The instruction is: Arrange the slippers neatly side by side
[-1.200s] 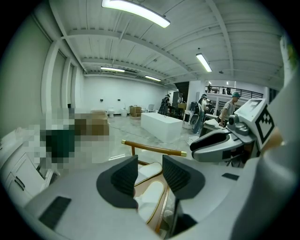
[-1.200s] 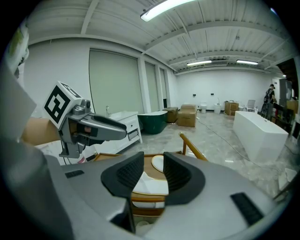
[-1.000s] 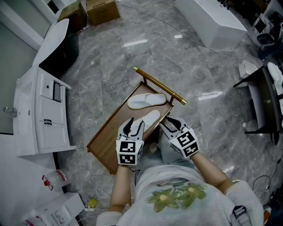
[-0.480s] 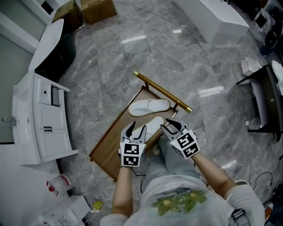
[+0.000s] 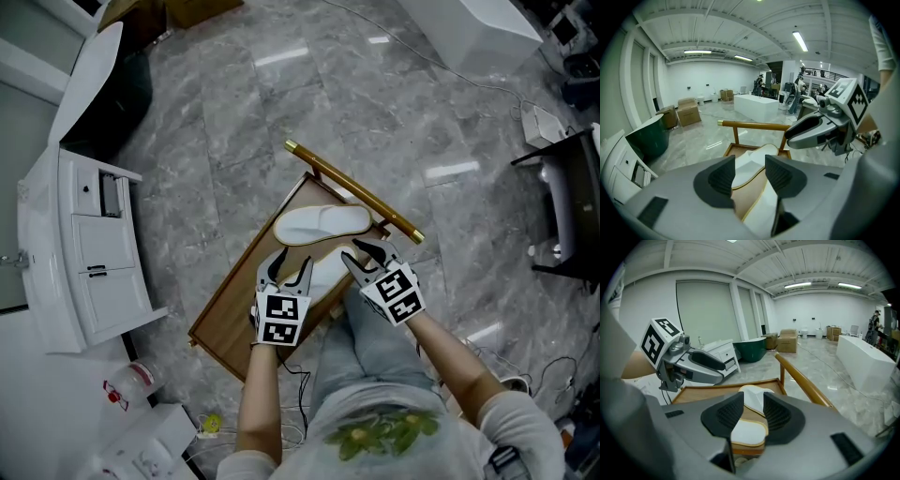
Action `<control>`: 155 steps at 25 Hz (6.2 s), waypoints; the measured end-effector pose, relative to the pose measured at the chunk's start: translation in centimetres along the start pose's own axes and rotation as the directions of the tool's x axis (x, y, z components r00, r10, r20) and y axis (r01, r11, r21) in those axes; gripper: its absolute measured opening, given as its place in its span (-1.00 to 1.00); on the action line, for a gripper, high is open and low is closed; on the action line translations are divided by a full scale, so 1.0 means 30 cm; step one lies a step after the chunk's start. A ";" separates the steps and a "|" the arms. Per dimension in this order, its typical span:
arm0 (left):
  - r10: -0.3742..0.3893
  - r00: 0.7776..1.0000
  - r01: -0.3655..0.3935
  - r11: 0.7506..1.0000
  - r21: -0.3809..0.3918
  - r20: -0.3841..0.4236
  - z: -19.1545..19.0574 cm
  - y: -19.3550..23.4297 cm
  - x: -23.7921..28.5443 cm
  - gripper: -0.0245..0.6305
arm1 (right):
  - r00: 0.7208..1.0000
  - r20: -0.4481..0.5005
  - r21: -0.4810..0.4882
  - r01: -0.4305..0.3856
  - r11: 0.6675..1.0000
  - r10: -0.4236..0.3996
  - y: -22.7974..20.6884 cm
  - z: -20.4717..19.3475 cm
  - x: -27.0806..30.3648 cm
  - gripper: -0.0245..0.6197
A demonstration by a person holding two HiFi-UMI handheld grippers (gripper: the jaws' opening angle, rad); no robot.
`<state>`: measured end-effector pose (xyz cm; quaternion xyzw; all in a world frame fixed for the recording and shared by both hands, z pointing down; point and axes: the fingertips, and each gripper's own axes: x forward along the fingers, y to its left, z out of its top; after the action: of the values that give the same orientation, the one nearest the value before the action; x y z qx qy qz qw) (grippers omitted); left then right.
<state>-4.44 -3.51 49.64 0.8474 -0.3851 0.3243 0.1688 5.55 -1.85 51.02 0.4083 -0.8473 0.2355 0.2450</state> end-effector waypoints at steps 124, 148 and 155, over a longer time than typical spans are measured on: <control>0.104 0.994 -0.093 0.959 -0.268 0.027 0.038 0.146 0.144 -0.41 | 1.000 0.016 0.135 -0.023 0.991 0.021 -0.053 0.046 0.116 -0.63; 0.172 0.985 -0.154 0.927 -0.342 0.023 -0.159 0.007 -0.306 -0.41 | 0.981 -0.054 -0.016 -0.185 0.983 0.184 0.240 -0.009 -0.080 -0.63; 0.180 0.984 -0.172 0.922 -0.347 -0.008 -0.223 -0.012 -0.316 -0.47 | 0.969 -0.093 -0.043 -0.233 0.972 0.228 0.287 -0.015 -0.051 -0.61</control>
<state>-11.65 5.47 48.09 0.7702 -0.5126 0.2553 0.2809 -0.46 4.08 48.71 0.2896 -0.8834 0.2571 0.2638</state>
